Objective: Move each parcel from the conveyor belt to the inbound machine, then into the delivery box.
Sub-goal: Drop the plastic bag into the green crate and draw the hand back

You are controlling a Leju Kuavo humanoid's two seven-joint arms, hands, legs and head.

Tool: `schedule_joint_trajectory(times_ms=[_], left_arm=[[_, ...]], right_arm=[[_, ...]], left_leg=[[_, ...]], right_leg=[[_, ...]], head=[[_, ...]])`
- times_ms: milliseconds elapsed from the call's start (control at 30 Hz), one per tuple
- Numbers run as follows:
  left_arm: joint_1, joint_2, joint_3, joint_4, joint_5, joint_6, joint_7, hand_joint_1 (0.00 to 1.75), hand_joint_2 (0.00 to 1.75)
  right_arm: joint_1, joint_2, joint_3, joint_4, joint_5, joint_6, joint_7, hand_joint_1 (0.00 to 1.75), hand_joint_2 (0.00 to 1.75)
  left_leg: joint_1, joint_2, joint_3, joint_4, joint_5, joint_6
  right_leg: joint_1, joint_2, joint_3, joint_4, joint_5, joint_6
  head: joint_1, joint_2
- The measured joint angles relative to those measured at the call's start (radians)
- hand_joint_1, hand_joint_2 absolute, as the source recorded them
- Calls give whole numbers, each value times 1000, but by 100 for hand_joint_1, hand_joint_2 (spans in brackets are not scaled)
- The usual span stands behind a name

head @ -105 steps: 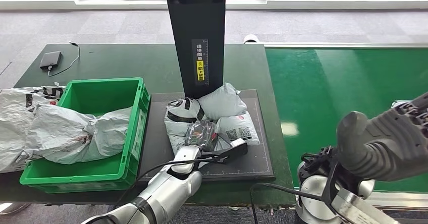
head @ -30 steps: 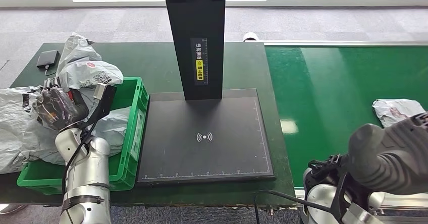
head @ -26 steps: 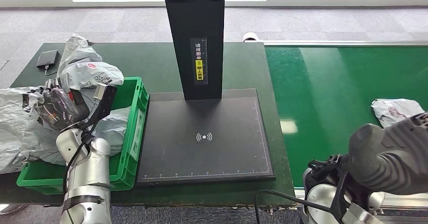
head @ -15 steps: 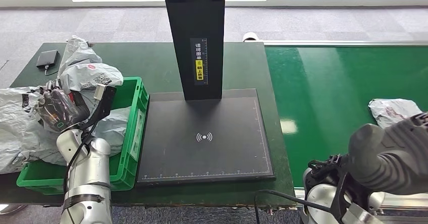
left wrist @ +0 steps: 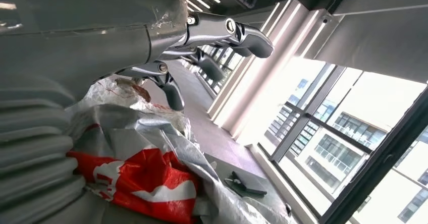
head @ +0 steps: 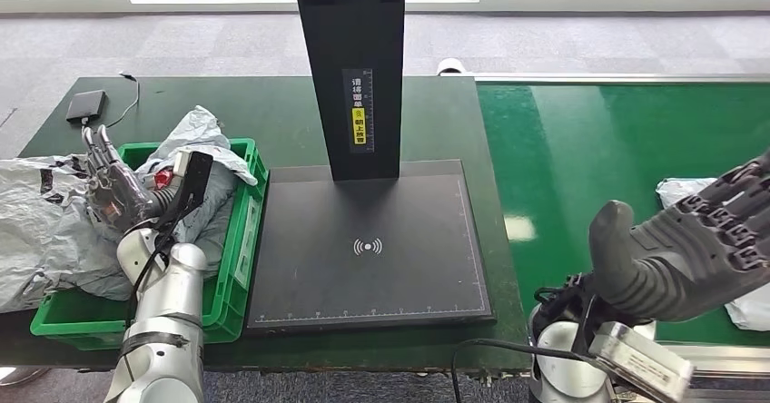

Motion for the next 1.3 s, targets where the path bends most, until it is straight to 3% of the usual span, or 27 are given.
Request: schedule_joint_trajectory(times_ms=[233,367,433,533,600,867,1200,1300], left_arm=[[8,-4,10,-4,24,0,-64,0,0],[27,-27,20,-51,69,0,-136,0,175],[33,-43,19,-68,192,-16,-222,0,175],[59,-71,-15,-111,530,-89,-391,0,175],[76,-88,-50,-147,648,-113,-435,0,175],[128,-111,-141,-253,703,-134,-426,0,175],[251,-113,-294,-477,737,-51,-385,0,175],[281,-114,-333,-538,794,-44,-414,0,175]], right_arm=[[14,-2,-3,47,-35,0,0,0,175],[13,-2,-3,60,-24,0,0,0,175],[12,-2,-3,65,-22,0,-1,0,175],[12,-2,-3,69,-20,0,-1,0,175],[12,-2,-3,71,-18,0,-1,0,175],[21,-3,-3,78,-21,0,-1,0,175],[21,-3,-10,86,-37,0,-1,0,175],[21,-3,-14,86,-33,0,-1,0,175]], left_leg=[[0,0,-1,0,0,0],[0,-1,-1,0,0,0],[0,-1,-1,0,0,0],[0,0,-1,0,0,0],[0,-1,-1,0,0,0],[0,-2,-1,0,0,0],[0,-2,-1,0,0,0],[0,-1,-1,0,0,0]], right_leg=[[0,0,0,0,0,0],[0,0,-1,0,0,0],[0,-1,0,0,0,0],[0,-1,-1,0,0,0],[0,-1,0,0,0,0],[0,-2,0,0,0,0],[0,-2,0,0,0,0],[0,-2,0,0,0,0]], head=[[0,0],[0,0],[0,0],[0,0],[0,0],[0,0],[0,0],[0,0]])
